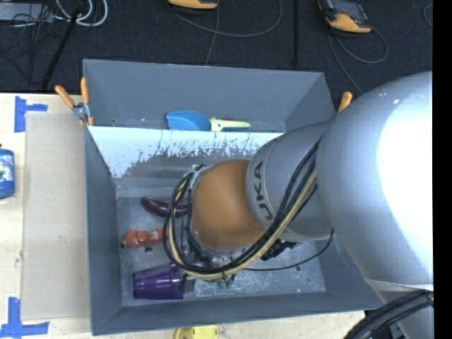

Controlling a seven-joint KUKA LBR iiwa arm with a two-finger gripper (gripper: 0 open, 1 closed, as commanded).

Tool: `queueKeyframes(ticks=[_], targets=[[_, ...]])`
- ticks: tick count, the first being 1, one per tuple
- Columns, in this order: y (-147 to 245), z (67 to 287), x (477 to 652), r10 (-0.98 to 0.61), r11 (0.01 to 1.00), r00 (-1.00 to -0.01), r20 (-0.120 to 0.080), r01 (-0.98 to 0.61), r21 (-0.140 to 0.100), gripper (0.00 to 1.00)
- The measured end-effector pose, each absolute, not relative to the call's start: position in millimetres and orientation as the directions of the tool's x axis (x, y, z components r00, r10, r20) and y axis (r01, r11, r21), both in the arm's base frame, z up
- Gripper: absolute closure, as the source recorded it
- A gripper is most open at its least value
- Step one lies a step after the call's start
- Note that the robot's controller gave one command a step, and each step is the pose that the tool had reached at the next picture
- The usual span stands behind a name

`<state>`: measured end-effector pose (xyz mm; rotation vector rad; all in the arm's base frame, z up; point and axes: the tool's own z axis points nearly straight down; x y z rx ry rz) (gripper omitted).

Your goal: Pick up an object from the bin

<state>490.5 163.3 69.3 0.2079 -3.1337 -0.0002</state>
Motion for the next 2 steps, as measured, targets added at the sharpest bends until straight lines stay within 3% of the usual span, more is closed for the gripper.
queueKeyframes(ticks=[1,2], targets=[[188,69,500.5,-0.251,0.968,-0.968,0.003,-0.251,-0.003,1.0],[150,69,518.8,-0.17,0.985,-0.985,0.002,-0.17,0.0,0.0]])
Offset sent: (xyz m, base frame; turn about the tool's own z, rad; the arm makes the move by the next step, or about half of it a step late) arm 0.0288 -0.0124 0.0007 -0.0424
